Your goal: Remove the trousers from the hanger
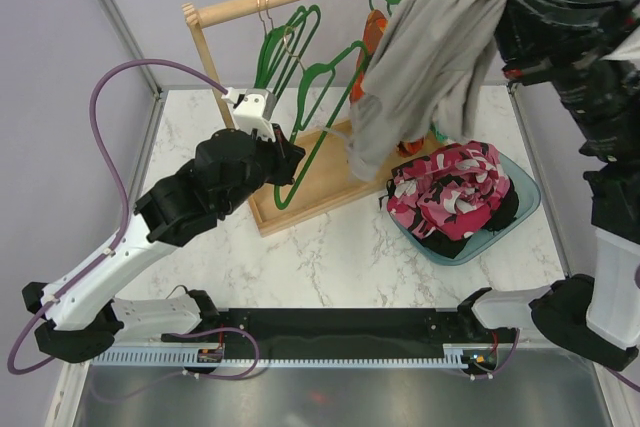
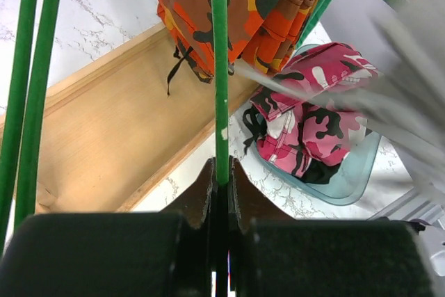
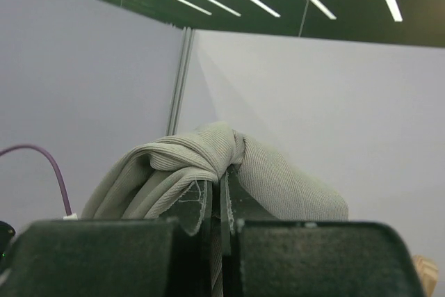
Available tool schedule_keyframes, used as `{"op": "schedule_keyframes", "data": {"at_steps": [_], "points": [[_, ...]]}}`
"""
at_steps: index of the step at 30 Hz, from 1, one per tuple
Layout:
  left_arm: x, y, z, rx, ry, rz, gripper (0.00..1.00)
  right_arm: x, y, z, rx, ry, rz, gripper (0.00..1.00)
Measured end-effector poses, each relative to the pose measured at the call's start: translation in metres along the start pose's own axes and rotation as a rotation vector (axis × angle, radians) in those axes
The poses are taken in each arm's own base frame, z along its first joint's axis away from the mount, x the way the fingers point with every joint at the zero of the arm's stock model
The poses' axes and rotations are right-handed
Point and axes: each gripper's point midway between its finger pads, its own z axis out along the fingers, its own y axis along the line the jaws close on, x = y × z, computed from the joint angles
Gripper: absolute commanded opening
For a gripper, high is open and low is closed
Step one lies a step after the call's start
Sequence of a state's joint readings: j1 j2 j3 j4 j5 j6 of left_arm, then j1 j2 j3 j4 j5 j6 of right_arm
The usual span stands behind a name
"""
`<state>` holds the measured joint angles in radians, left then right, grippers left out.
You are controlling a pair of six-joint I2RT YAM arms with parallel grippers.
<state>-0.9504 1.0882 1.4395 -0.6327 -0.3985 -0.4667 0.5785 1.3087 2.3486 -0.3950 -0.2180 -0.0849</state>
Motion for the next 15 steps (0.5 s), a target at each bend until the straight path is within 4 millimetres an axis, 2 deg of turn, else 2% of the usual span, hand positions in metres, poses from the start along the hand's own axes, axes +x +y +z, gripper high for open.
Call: {"op": "schedule_keyframes", "data": {"at_steps": [4,8,12,15], "points": [[0.0,0.003,0.001,-0.018,-0.003,0.003,0.02,-0.04,-0.004,-0.013,0.029,-0.091,-0.016,0.0],[0.0,0.004,0.001,-0.022,-0.003,0.005,0.02,-0.062,-0.008,-0.03,0.064,-0.131,-0.023,0.0],[0.0,0.004,0.001,-0.022,-0.002,0.012,0.02,-0.062,-0.013,-0.052,0.115,-0.109,-0.034,0.0],[0.0,0.004,0.001,-0.022,-0.002,0.016,0.02,-0.054,-0.021,-0.069,0.172,-0.069,-0.062,0.0]]}}
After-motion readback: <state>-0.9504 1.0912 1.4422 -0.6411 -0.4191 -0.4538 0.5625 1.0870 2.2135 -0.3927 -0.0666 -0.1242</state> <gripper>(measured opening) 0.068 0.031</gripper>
